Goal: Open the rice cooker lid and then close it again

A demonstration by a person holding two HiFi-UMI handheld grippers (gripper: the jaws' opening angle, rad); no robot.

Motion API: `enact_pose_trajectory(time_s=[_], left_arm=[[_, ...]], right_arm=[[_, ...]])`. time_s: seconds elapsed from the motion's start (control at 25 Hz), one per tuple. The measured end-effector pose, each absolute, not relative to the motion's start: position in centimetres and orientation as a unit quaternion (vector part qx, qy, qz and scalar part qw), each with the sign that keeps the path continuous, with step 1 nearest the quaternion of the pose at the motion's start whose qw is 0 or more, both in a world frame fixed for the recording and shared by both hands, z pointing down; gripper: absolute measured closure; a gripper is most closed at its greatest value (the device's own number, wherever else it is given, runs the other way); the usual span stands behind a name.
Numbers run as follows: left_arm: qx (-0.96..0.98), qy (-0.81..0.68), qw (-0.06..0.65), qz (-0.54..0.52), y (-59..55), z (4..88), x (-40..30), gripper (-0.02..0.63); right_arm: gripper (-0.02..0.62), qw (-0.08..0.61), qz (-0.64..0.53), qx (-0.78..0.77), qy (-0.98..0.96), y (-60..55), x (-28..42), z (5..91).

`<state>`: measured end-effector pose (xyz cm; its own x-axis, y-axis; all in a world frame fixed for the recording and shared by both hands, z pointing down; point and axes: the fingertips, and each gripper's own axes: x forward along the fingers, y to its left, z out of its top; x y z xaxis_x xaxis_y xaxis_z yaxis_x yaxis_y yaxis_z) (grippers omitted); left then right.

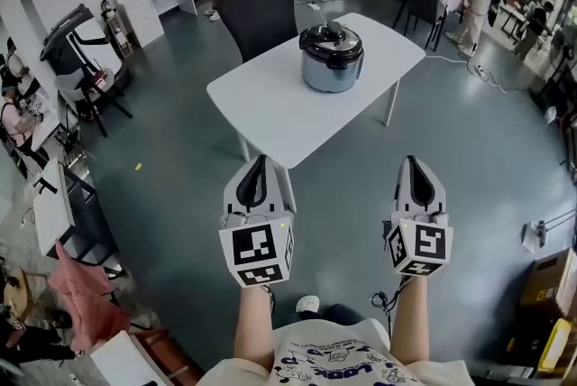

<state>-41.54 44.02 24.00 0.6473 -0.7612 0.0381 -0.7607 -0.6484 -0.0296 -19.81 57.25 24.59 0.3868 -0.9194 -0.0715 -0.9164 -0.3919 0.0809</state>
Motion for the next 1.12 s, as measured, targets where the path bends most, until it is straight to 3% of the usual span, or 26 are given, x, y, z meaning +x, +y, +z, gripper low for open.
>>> enact_pose_trajectory(time_s=[0.04,0.16,0.32,0.44,0.64,1.12], left_arm=[[-0.908,0.417,0.006,-0.025,43.6,24.1,-41.4,0.592],[-0.911,0.410,0.007,-0.029,42.0,24.4,-41.0,0.592],[-0.912,0.409,0.002,-0.032,39.8,25.2,-39.2,0.592],[-0.910,0.413,-0.002,-0.034,38.2,25.6,-37.5,0.592],[-0.904,0.425,-0.006,-0.037,34.7,26.2,-35.0,0.592],[-0.881,0.473,-0.003,-0.026,23.5,25.3,-22.6,0.592]], right_arm=[[0.578,0.013,-0.053,0.830,-0.555,56.7,-20.0,24.6],[0.465,0.012,-0.052,0.821,-0.569,54.9,-20.3,24.8],[0.366,0.015,-0.046,0.817,-0.575,52.7,-18.7,25.5],[0.318,0.013,-0.045,0.818,-0.573,51.2,-16.6,25.7],[0.288,0.005,-0.037,0.814,-0.579,48.0,-13.2,26.2],[0.287,0.010,-0.041,0.776,-0.629,34.2,0.6,25.6]])
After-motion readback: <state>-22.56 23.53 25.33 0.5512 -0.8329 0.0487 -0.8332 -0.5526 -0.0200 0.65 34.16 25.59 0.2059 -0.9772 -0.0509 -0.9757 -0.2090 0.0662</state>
